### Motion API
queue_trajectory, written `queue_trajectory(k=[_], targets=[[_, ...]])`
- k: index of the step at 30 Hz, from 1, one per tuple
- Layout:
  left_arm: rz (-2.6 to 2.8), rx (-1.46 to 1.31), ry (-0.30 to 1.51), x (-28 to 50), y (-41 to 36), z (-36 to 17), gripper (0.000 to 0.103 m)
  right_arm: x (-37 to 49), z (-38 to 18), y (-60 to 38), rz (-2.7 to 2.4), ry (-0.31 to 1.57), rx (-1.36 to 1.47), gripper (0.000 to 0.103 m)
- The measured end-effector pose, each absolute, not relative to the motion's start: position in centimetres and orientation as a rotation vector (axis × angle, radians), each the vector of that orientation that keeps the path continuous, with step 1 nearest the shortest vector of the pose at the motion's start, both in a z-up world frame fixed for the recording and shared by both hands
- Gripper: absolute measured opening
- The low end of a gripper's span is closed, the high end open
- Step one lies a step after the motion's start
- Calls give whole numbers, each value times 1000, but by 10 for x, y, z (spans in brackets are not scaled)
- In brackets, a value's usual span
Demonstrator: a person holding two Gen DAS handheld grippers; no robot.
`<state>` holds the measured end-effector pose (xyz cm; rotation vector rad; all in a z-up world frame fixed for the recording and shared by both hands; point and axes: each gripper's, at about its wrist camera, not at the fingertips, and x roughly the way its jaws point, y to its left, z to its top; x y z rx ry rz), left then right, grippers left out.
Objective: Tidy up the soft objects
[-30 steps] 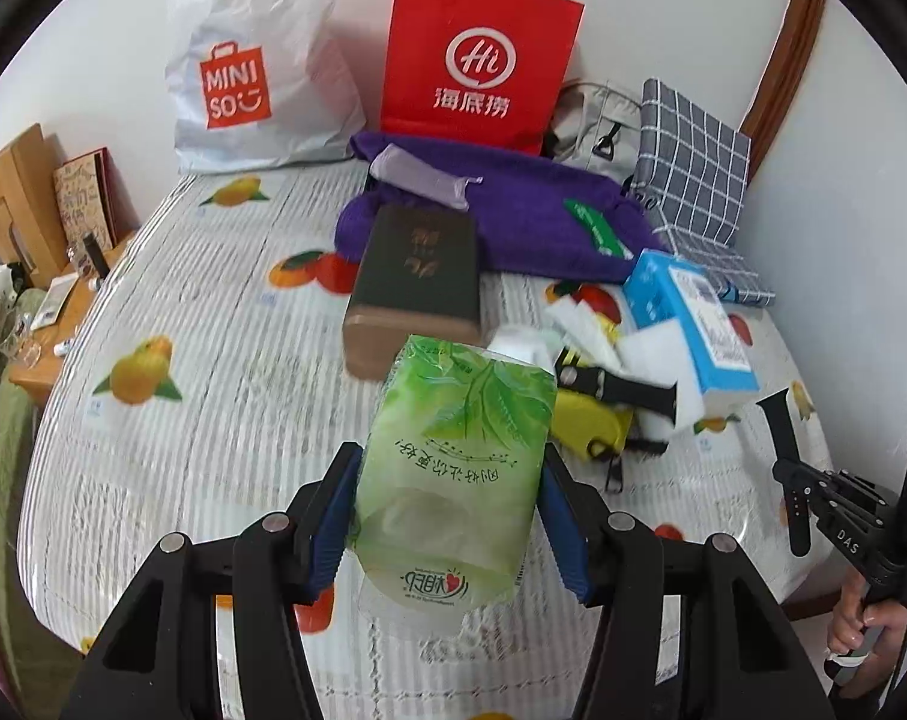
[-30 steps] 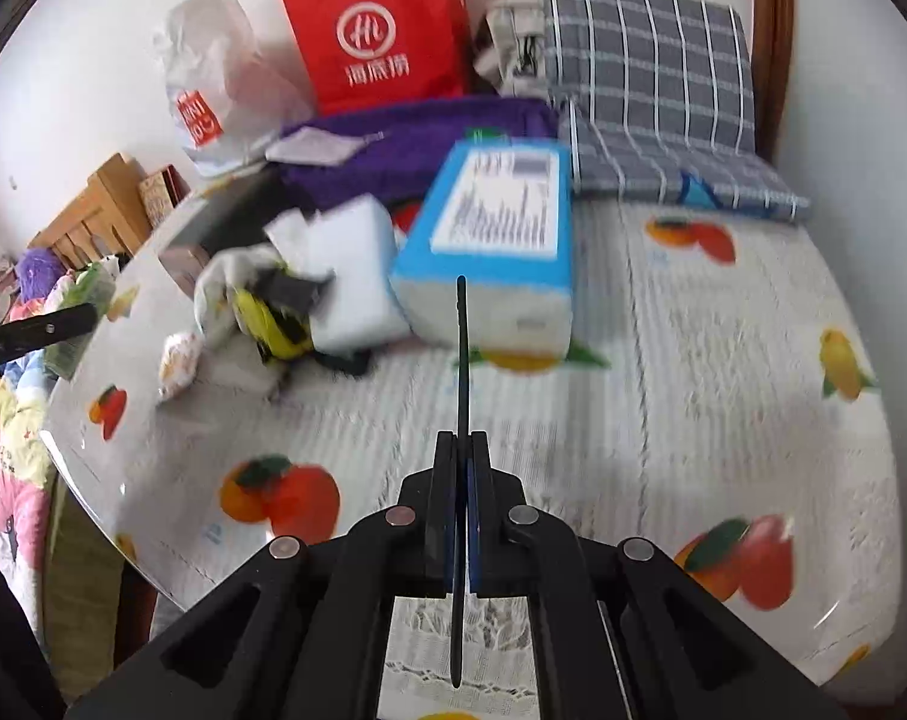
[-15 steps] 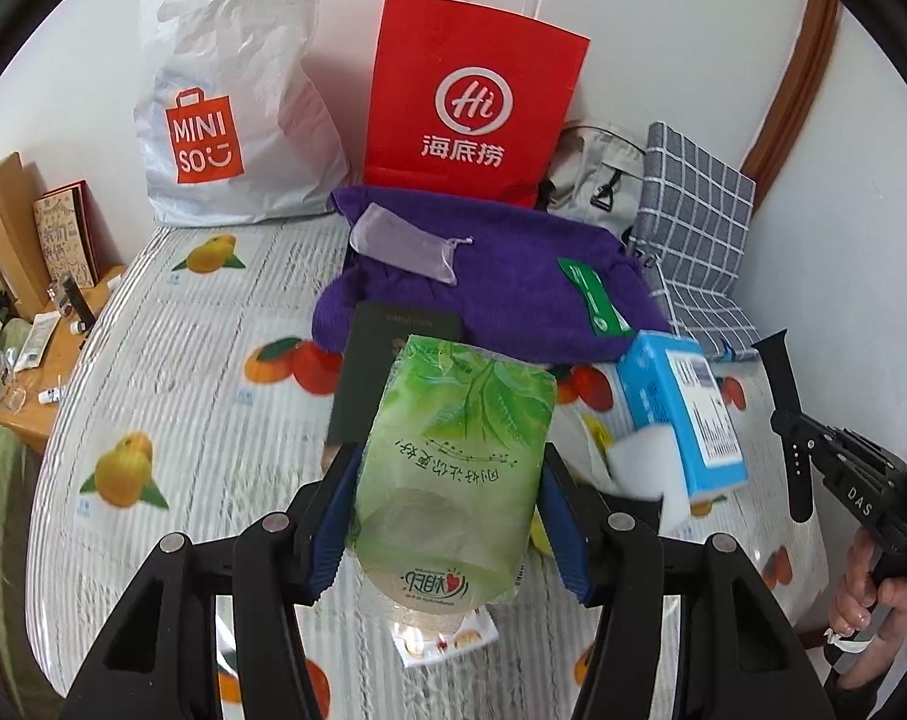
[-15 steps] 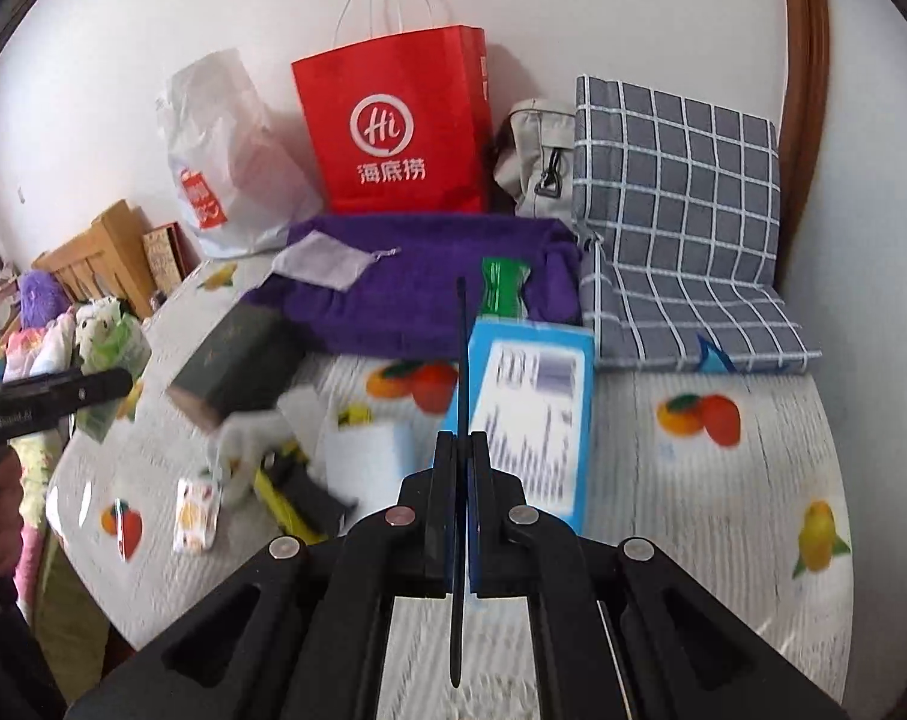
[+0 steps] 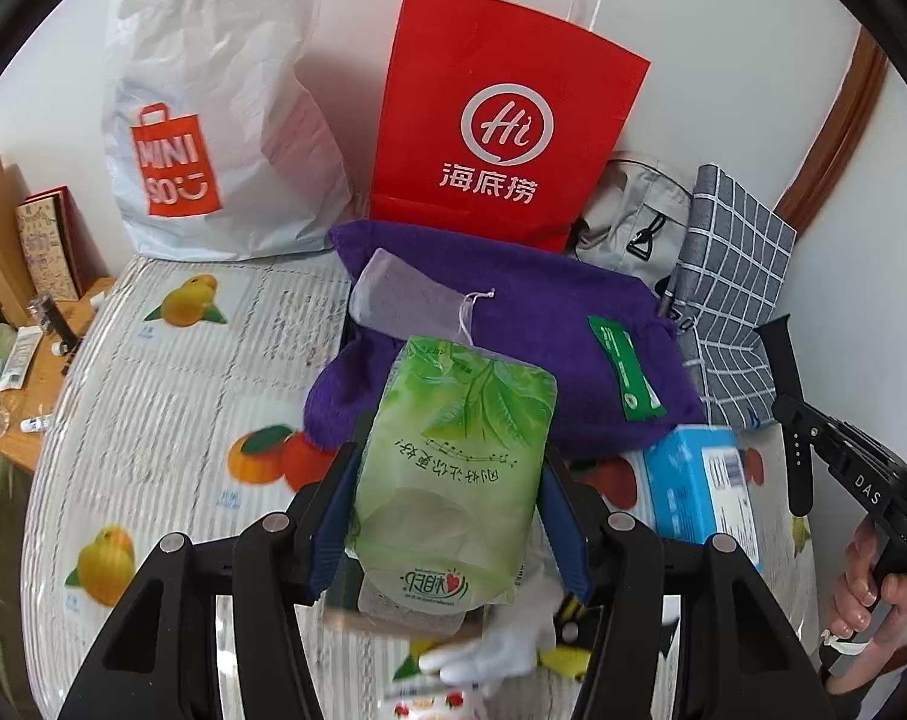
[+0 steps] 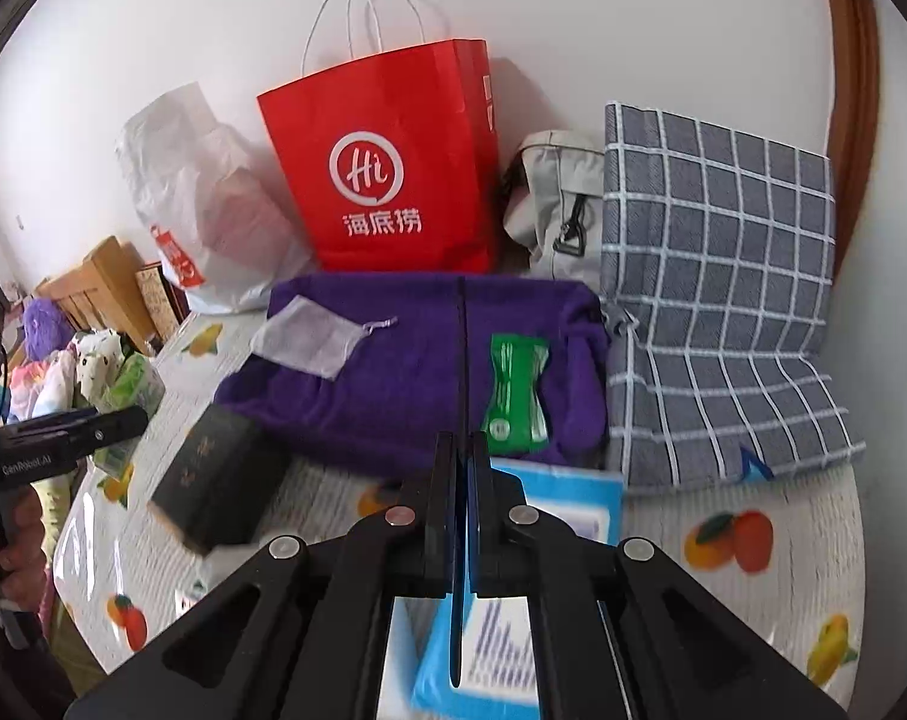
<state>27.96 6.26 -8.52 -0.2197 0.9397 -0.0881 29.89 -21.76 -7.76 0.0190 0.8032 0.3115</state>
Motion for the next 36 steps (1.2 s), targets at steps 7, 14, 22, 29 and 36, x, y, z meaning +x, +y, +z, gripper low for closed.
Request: queue_trajectory(k=[7,14,22,29,36], targets=[[-93,-220,973,321,59,-94,55,345,-79,-204,337,816,34,3],[-103,-223,990,354,60,-100,55,381,-86,-184,366,834,28,3],[-105,-229,1022,387,63,-116,55,419,-115,-175,371,911,21,3],[-114,-214,1050,409,57,-136,55,443,-147,-172,378,972,49,3],[-121,-192,1091,421,49,-155,55,458,-172,-164,411,1036,34,3]])
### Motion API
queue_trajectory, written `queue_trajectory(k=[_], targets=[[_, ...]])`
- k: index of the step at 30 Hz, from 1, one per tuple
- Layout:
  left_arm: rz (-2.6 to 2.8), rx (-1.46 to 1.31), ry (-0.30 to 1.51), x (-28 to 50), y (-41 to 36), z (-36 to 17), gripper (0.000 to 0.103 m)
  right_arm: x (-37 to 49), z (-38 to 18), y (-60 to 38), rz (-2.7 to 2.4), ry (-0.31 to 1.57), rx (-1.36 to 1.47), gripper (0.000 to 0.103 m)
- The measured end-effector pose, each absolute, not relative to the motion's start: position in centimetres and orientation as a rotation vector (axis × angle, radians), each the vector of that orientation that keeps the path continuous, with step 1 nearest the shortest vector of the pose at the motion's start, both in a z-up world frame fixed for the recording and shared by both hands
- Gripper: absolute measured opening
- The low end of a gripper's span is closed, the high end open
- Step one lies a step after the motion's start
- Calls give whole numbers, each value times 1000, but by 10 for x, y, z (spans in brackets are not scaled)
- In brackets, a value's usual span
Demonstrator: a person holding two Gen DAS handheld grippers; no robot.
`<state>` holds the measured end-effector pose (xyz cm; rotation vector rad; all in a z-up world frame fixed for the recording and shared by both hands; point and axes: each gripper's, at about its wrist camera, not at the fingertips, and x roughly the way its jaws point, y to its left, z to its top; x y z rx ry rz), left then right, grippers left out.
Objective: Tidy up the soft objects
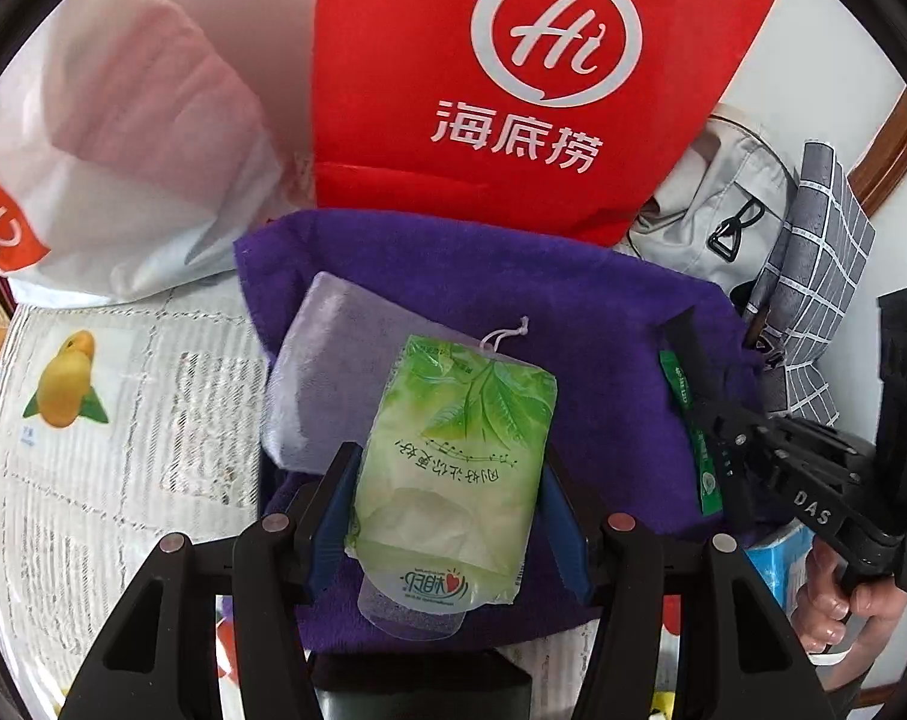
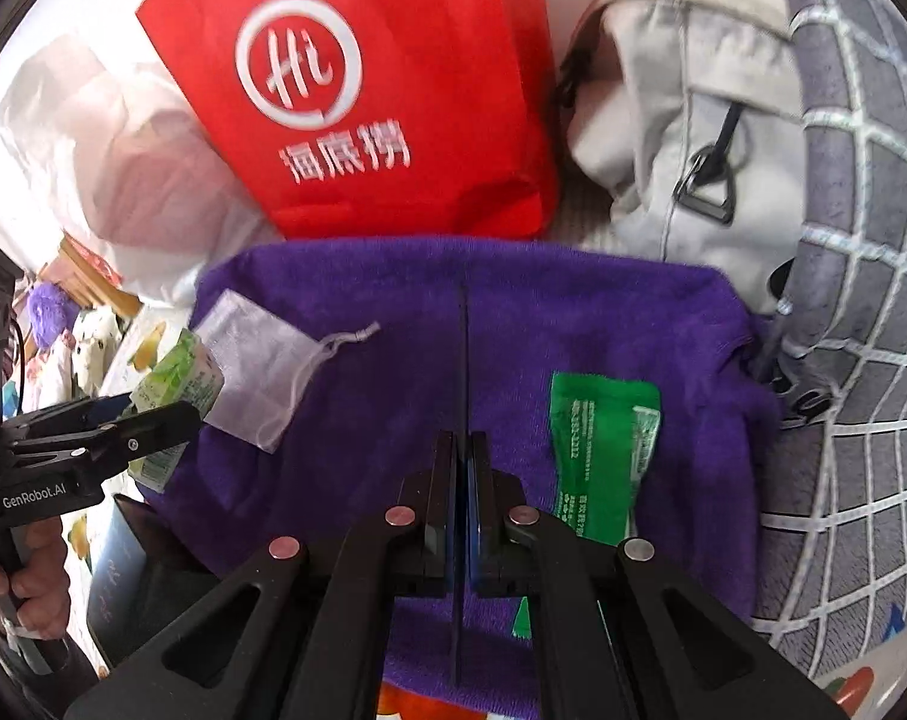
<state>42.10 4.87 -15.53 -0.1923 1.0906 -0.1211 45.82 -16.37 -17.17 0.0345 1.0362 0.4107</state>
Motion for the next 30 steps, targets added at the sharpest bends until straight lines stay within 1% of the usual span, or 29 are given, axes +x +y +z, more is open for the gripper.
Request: queue_trajectory(k=[7,14,16,18,19,21,22,23,24,25,26,30], targets=[[-117,-203,1148,429,45,-170,55,467,-191,-170,403,1112,54,4],[-139,-199,1182,434,33,-182,56,467,-192,-171,400,1089,53,4],[-151,-211,1187,435,32,-183,58,466,-191,-170,405,1092,49,4],[-143,-211,1193,436,31,-183,64,465,-190,-170,402,1088,42,4],[-134,-211,1187,436,32,-182,66,465,-189,-170,397,1084,36,6],[-136,-224,1175,435,32,-179,69,465,-188,-168,393,1084,26,14],[-135,-232,1170,434,34,-177,69,465,-186,-170,391,1078,25,21],[-132,-235,1165,434,35,-174,69,464,-184,-172,390,1074,26,31],[-128,-234,1158,432,35,-171,69,463,-181,-173,386,1067,27,36],[-127,-233,1151,431,35,-168,69,462,-179,-175,386,1059,33,43],[-129,-232,1145,430,35,-164,69,462,-176,-176,389,1051,39,47],[-118,-212,1109,419,36,-145,69,451,-159,-180,413,1001,67,51]])
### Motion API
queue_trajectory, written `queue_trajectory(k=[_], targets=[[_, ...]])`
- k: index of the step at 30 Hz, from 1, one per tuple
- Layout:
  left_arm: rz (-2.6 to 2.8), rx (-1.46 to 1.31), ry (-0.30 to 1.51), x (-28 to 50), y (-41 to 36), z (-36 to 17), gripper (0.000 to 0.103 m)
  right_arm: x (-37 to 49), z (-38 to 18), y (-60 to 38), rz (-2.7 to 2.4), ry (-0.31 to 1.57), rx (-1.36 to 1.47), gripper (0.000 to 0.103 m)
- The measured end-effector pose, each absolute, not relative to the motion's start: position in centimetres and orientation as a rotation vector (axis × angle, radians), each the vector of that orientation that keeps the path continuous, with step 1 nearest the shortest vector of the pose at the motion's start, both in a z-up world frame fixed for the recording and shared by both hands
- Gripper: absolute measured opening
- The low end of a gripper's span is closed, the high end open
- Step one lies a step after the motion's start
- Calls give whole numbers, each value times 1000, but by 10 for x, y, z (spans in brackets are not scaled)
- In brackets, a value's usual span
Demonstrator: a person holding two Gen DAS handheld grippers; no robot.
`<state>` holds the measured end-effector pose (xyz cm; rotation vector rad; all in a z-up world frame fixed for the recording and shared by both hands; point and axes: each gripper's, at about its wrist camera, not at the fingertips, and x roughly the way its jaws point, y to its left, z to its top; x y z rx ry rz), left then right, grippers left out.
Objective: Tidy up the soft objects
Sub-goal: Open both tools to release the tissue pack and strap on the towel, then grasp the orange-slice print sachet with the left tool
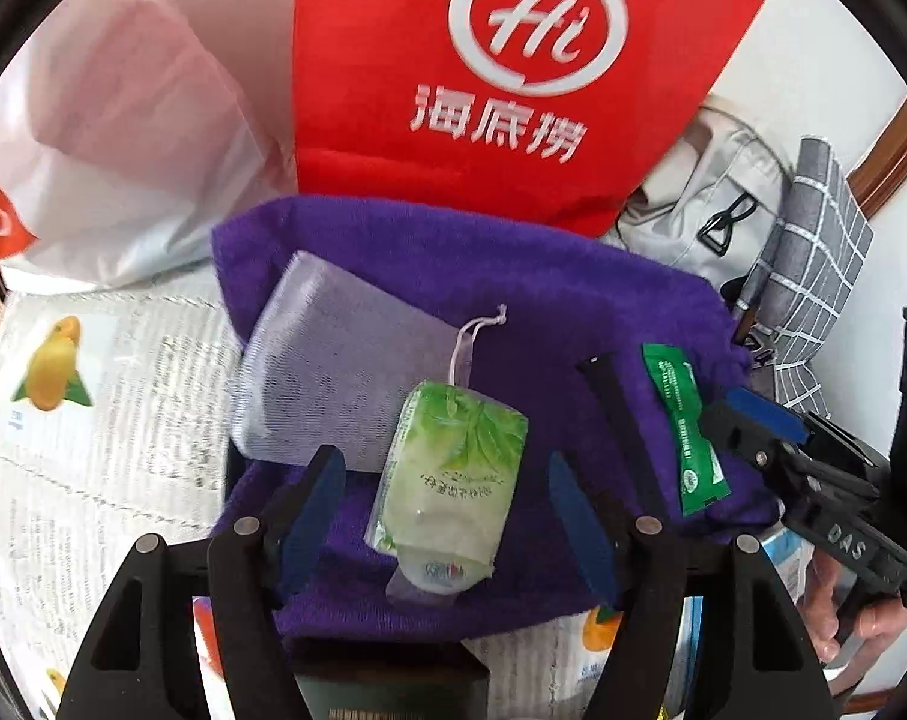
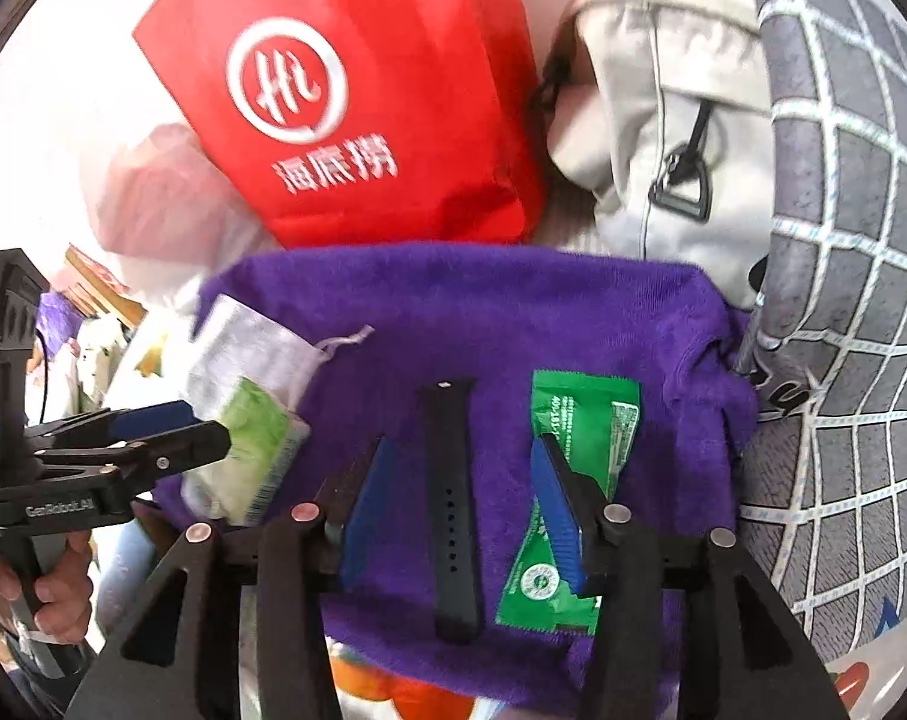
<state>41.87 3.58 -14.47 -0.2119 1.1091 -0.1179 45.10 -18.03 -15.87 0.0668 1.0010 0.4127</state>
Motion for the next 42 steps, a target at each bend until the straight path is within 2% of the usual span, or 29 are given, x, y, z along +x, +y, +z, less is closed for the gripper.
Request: queue_trajectory(k=[2,5,12,20,27,33,42], targets=[[-117,-208,1085,409,37,-135,69,441,-151,-179,404,980,44,55],[-109,-199,1072,392,42,-125,69,413,-140,-179,391,922,1,56],[-112,-201,1053,330,53,-111,69,339,-143,-191,414,968,-6,56],[-104,-220,1050,266,64,-122,69,264,-156,-186,400,995,-53,56],[-109,-269,1072,226,81,-138,69,211,-157,-164,442,928,-125,56],[-112,-320,1068,206,93,-147,69,192,-158,-135,415,860,-309,54],[-119,-361,1075,192,106,-159,69,177,-154,-135,440,848,-369,52]])
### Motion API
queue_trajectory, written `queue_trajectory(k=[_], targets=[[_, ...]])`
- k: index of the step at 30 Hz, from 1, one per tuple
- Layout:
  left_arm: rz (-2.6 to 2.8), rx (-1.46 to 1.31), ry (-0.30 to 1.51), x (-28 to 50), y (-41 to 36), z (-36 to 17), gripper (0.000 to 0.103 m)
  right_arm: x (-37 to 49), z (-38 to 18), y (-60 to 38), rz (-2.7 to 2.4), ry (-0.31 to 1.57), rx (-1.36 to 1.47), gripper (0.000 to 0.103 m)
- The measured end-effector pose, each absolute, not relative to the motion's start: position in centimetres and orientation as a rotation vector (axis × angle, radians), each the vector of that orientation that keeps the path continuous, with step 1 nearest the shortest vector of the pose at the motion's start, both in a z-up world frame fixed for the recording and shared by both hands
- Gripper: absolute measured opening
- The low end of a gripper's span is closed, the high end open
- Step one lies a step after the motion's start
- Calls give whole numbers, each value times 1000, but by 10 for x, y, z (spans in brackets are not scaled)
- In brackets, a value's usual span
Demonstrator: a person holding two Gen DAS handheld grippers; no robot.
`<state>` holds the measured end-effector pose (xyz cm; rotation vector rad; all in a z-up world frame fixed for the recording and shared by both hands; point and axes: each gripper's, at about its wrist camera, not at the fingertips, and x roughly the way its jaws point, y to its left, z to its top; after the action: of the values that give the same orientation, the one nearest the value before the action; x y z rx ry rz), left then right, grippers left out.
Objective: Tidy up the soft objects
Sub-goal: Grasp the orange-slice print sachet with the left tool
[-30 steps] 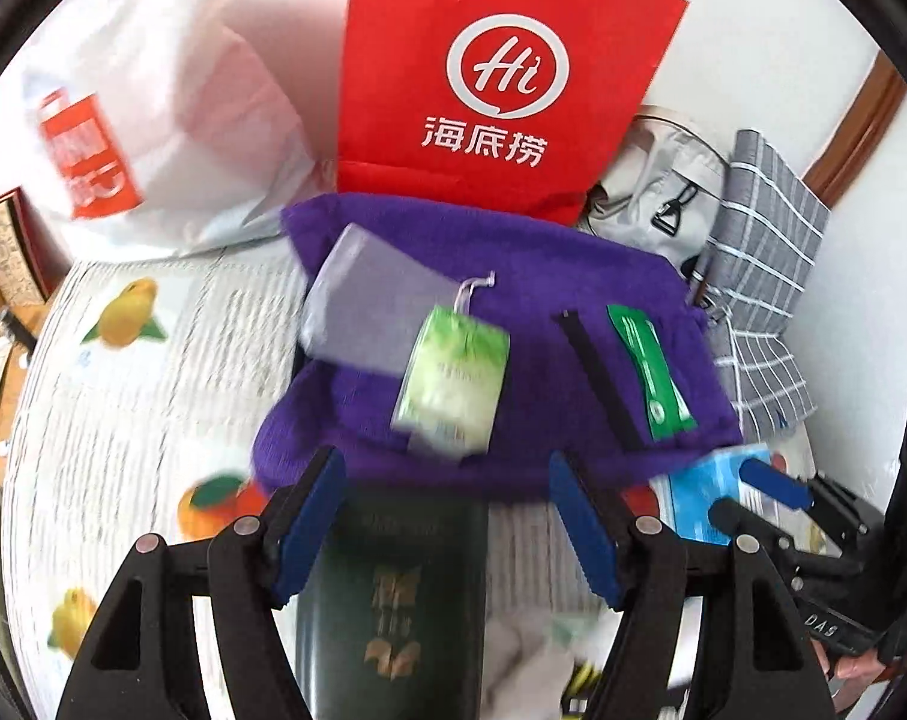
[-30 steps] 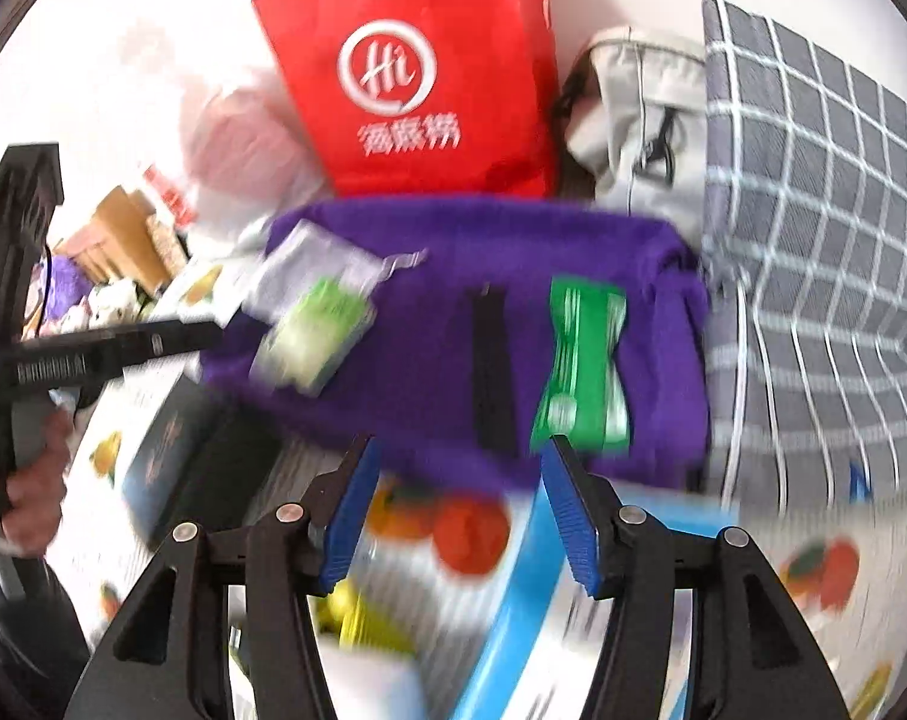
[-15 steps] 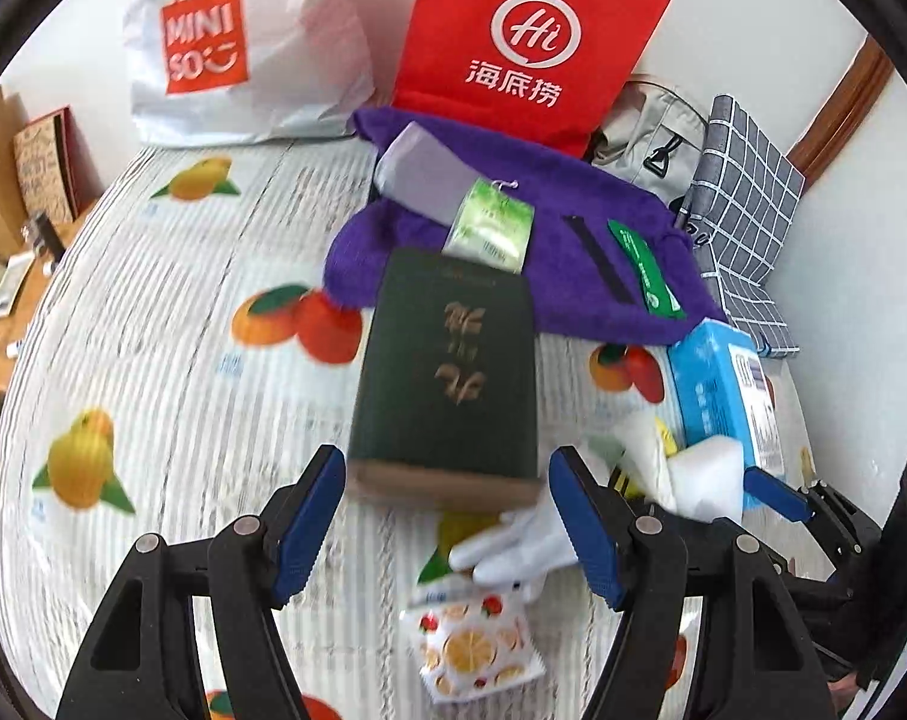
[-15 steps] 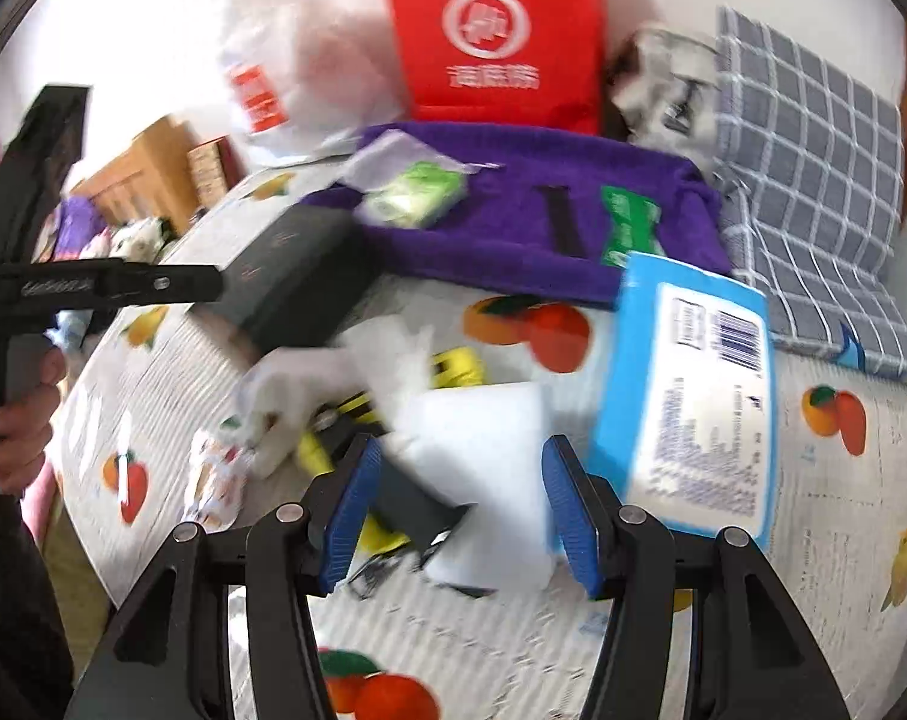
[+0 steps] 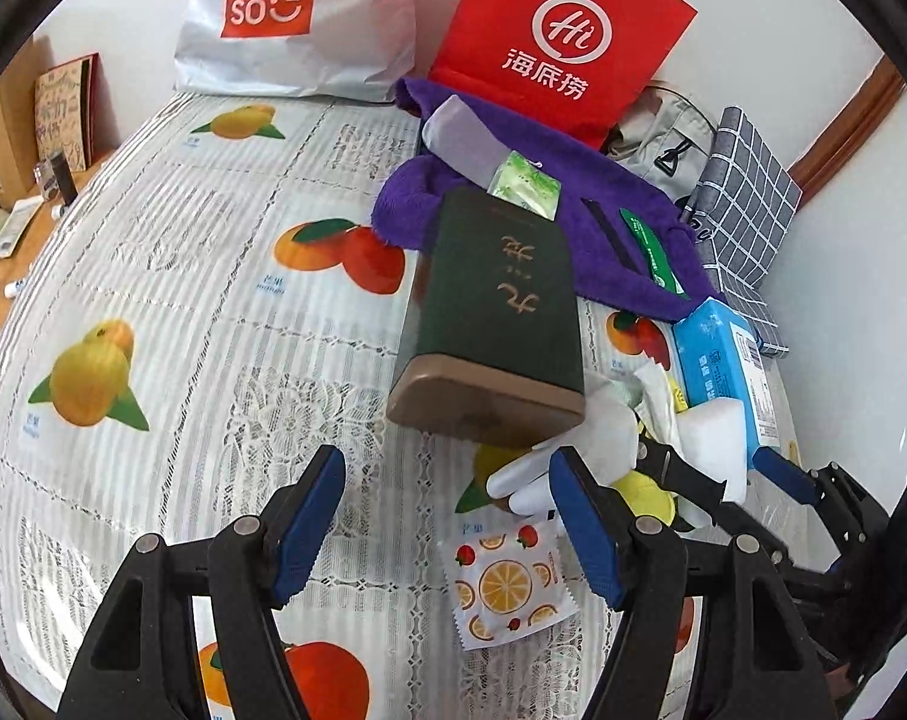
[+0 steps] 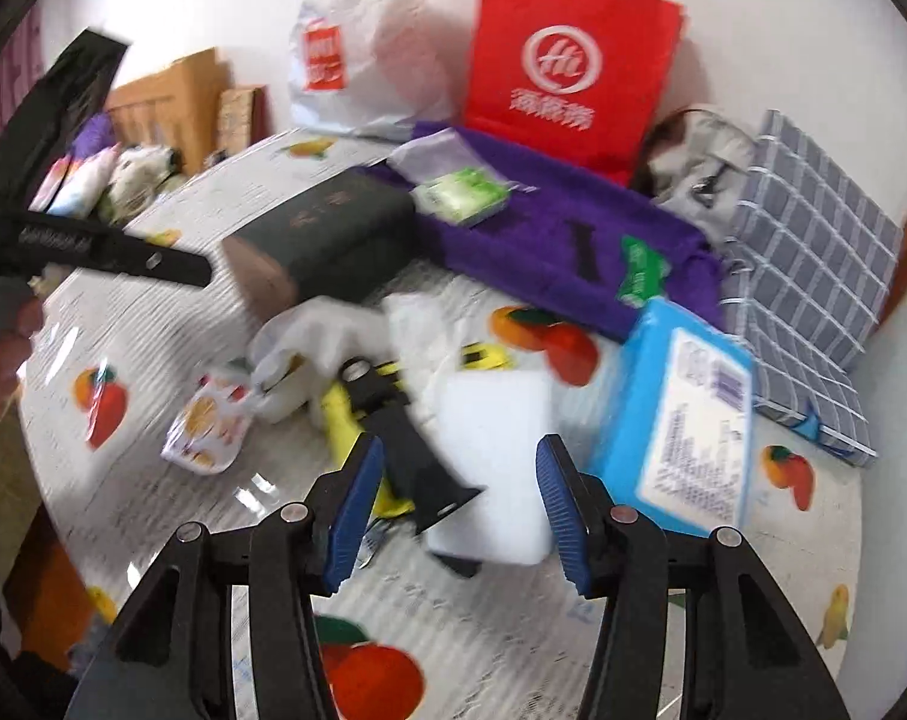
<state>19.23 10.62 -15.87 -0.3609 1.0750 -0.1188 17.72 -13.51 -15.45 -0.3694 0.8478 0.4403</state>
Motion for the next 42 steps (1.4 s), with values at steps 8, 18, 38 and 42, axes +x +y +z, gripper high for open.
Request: queue_trajectory(k=[8,18,38,42], targets=[[-124,-369,1084,186,111,-166,69,177,-185,-110,398,860,-525,38],[-117,-386,1099,180,114,-170,69,180,-171,-116,491,844,-416,4],[-95,-354,1118,147,97,-161,69,188,-179,-136,498,878,-197,3],[-88,-333,1132,144,88,-165,69,167,-168,-150,509,849,-144,3]])
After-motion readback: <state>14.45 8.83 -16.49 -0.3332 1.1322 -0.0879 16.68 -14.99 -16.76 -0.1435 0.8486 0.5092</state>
